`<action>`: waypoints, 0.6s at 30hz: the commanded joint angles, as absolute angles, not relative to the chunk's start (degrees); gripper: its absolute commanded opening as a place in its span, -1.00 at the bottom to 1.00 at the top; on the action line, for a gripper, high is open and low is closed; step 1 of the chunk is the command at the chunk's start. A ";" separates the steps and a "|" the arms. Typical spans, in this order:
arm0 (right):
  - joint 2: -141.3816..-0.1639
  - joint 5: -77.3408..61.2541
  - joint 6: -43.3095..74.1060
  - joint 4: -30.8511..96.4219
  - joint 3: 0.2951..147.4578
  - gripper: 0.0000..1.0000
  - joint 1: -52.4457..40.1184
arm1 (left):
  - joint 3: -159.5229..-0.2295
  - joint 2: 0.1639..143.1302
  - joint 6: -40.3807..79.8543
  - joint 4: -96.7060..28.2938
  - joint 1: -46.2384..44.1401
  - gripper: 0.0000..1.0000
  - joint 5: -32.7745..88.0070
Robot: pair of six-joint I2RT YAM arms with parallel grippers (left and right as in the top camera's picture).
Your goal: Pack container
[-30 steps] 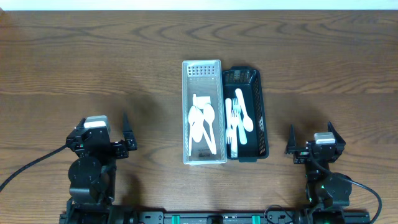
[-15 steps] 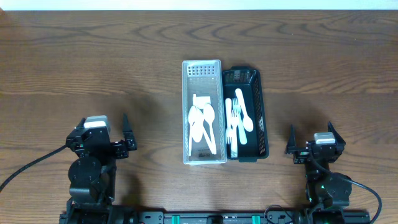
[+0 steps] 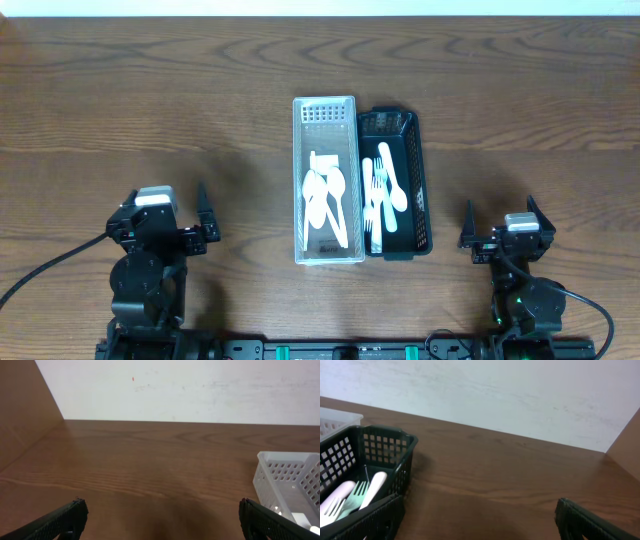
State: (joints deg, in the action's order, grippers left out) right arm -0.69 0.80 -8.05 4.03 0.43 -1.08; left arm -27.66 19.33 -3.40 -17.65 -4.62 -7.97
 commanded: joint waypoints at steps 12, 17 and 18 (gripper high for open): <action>-0.32 0.16 -8.84 4.27 0.32 0.99 -1.52 | -12.21 0.93 3.75 -22.15 -3.27 0.96 -2.33; -0.32 0.16 -8.84 4.27 0.32 0.98 -1.52 | -2.42 0.10 3.51 -3.66 -1.45 0.96 -2.35; -0.32 0.19 -8.84 4.27 0.32 0.99 -1.52 | -0.54 0.10 3.51 -0.54 -1.30 0.96 -2.35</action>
State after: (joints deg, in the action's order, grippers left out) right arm -0.69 0.78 -8.12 4.01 0.43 -1.08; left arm -3.97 0.71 3.01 -4.97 -2.02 -2.92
